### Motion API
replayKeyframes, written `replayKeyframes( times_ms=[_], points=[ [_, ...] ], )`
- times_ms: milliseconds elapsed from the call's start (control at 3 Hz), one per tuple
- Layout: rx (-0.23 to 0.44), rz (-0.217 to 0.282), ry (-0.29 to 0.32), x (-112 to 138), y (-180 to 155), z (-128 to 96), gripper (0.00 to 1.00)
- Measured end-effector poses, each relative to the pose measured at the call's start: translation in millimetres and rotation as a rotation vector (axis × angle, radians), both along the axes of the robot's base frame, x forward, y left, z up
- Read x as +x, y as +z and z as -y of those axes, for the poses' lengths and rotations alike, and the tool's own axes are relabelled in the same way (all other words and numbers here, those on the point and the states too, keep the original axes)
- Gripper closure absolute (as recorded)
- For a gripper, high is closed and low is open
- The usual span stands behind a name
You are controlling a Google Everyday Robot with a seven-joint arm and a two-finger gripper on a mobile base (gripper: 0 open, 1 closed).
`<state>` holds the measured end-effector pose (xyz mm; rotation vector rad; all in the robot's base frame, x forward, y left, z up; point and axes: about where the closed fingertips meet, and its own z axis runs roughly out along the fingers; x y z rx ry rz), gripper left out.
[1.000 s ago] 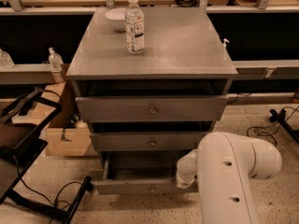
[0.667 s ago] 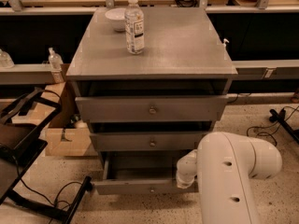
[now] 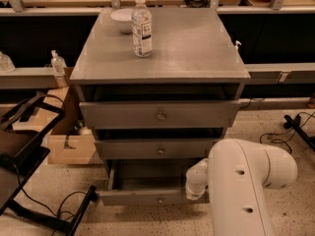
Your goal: Open bottom drawer
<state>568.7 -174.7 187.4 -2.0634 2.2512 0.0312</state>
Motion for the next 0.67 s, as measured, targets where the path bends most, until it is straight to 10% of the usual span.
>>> replayKeyframes(
  times_ms=[667],
  points=[
    [-0.002,-0.013,0.002,-7.1,-1.0,-0.9,1.0]
  ],
)
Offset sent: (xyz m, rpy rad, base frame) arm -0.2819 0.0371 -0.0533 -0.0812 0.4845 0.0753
